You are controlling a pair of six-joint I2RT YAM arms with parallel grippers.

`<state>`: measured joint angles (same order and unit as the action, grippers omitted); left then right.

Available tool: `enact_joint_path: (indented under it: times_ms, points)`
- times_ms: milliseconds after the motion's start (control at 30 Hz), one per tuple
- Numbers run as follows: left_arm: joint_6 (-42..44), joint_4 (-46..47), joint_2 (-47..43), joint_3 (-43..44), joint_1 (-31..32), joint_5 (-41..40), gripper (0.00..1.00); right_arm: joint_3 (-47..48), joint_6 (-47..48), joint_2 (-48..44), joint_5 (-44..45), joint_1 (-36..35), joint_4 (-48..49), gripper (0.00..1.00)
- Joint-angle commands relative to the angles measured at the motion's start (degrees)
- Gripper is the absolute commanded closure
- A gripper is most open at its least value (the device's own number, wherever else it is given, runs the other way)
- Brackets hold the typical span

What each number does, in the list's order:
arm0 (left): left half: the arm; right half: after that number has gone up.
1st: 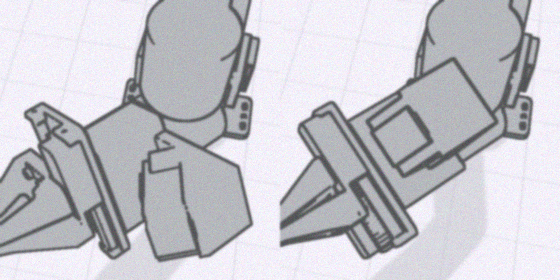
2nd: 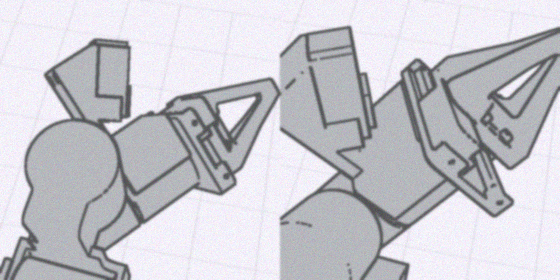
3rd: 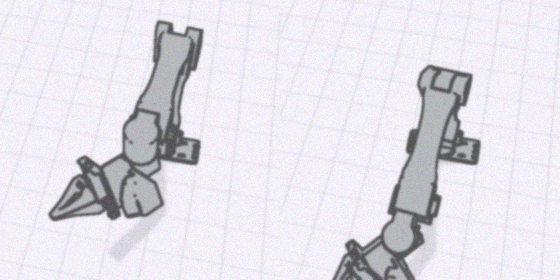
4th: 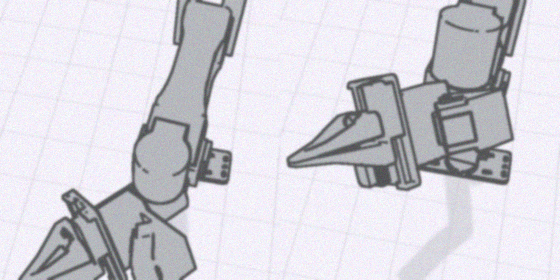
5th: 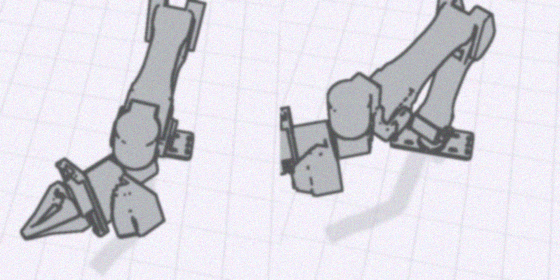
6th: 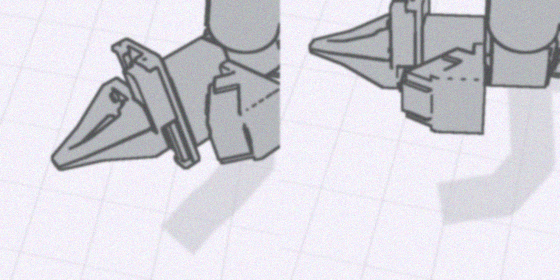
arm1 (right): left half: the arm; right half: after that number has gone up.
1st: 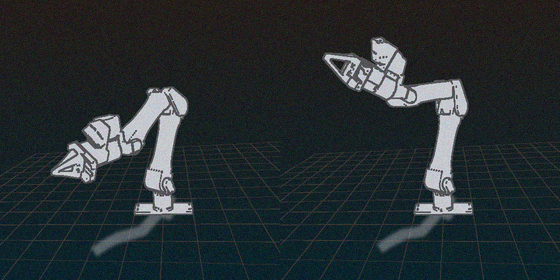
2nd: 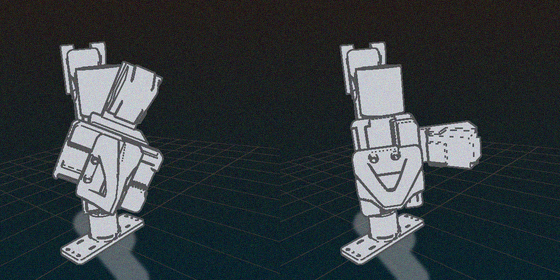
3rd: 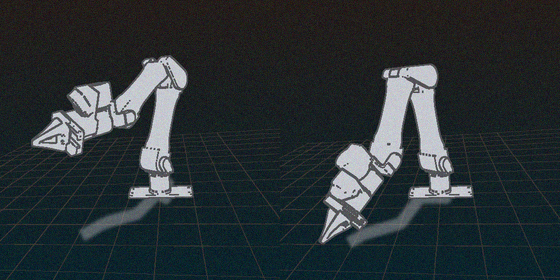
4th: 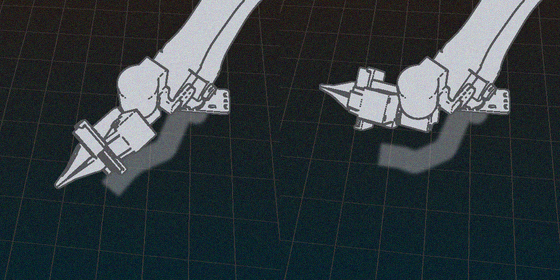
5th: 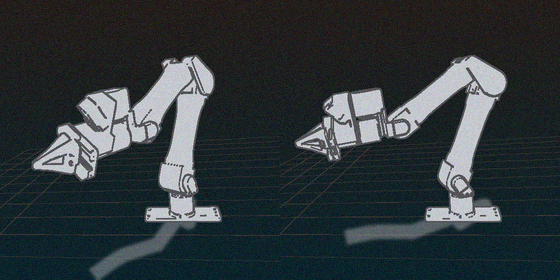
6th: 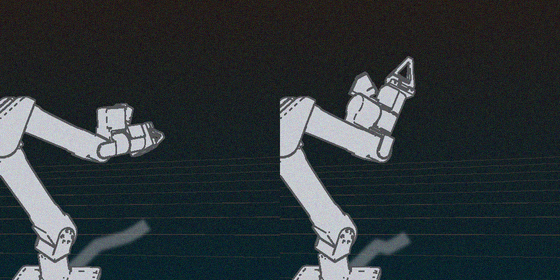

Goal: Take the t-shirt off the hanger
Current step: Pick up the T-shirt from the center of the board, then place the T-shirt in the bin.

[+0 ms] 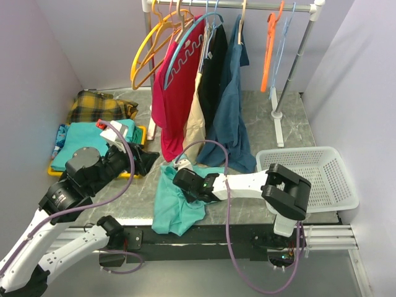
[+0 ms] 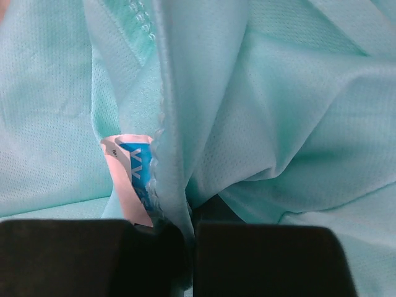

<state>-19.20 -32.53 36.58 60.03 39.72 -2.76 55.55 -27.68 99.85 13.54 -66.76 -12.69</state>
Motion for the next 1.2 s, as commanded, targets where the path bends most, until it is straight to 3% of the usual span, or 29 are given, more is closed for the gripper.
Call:
enact_joint_path:
  times_ms: [0,200,367,467,500,600,733,867,1167]
  points:
    - [0.7,-1.0,-0.4,2.5,0.2,2.2,0.33,-4.0,-4.8,2.8,-1.3,-1.8,-4.4,1.0]
    - [0.7,-0.4,-1.0,2.1,0.2,2.2,0.33,-5.1,-8.0,-10.5,8.9,-3.0,-10.9,1.0]
    - [0.4,0.3,-1.7,0.8,0.2,2.2,0.46,-5.0,-13.9,-26.0,21.5,-3.0,-21.1,1.0]
    - [0.2,0.5,-1.8,0.1,0.1,2.1,0.47,-3.2,-17.2,-35.0,29.9,-2.8,-29.8,1.0]
    - [0.2,0.5,-1.7,0.0,0.1,2.0,0.46,-2.0,-18.2,-37.1,33.9,-2.7,-34.5,1.0]
    - [0.3,0.5,-1.3,0.3,0.2,1.6,0.27,0.5,-20.7,-44.6,39.5,-1.4,-42.7,1.0]
    - [0.3,0.7,-0.7,0.6,0.2,1.1,0.19,3.7,-26.7,-52.1,45.5,0.2,-53.9,1.0]
    - [0.0,1.2,-0.5,0.5,0.2,0.6,0.16,7.0,-29.7,-56.8,50.1,3.5,-62.6,1.0]
    - [-0.3,1.4,0.0,0.2,0.2,-0.2,0.11,14.0,-26.5,-66.4,58.1,7.9,-68.9,1.0]
